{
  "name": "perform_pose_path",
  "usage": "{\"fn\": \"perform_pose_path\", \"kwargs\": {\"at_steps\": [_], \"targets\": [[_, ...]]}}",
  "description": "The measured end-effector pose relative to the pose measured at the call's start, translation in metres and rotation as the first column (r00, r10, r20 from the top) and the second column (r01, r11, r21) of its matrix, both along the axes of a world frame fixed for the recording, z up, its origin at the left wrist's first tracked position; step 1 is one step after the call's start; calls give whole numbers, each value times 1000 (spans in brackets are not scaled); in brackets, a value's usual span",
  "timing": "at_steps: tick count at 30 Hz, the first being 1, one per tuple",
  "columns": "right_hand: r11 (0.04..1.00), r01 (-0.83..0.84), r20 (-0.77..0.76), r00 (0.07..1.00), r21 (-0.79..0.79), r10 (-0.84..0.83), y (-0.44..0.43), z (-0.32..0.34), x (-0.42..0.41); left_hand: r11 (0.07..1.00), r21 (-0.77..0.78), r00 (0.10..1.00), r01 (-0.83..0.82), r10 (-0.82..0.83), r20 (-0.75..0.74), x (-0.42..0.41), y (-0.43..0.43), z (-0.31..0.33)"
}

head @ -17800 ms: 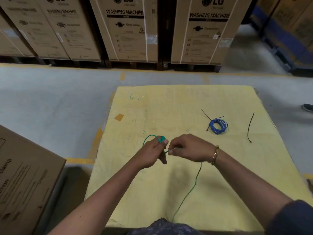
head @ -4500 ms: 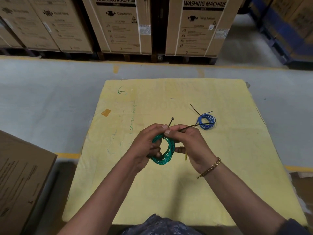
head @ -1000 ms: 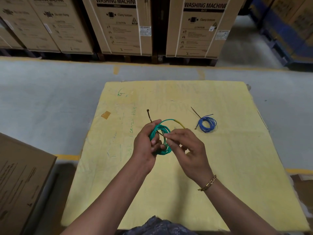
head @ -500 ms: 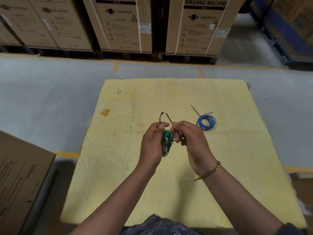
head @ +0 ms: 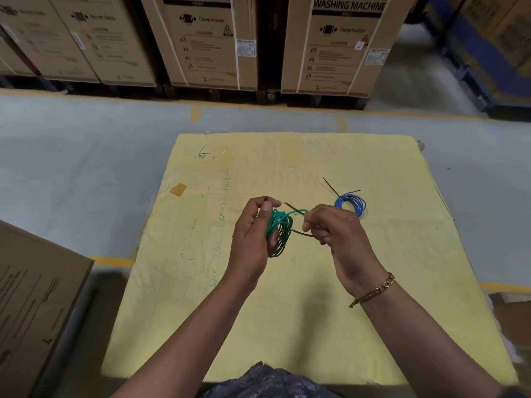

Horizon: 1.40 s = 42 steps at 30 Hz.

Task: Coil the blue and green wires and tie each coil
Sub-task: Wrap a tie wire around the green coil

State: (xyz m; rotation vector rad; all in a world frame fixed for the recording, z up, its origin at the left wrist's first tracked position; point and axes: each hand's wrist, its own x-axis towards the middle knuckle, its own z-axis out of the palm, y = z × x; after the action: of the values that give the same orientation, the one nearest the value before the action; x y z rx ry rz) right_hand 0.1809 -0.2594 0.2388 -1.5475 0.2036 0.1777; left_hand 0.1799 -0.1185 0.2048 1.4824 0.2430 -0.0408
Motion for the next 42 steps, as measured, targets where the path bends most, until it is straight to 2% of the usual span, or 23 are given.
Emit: {"fn": "perform_pose_path", "kwargs": {"at_steps": [6,11,20,27,37,42], "targets": [[997,-53,26,998,-50,54,1,3,6,990,23,987,136,-137,79,-4,2,8],[999,-49,-20,999,-12,49,-3,5,6,981,25,976,192,-194,104,-5,5,13],[998,-66,-34,997,4,66,-6,7,7,975,15,969,223,-223,102,-6,7,15],[989,-105,-71,991,100,112,-9,7,9,967,-20,966,256,-255,37,-7,12,15],[983,-161,17,986,-82,163,-13,12,11,954,6,953,301,-301,32,-5,16,16],[993,-108,3,994,-46,108,-14,7,11,957,30,956,290,-291,38,-3,14,14]]}}
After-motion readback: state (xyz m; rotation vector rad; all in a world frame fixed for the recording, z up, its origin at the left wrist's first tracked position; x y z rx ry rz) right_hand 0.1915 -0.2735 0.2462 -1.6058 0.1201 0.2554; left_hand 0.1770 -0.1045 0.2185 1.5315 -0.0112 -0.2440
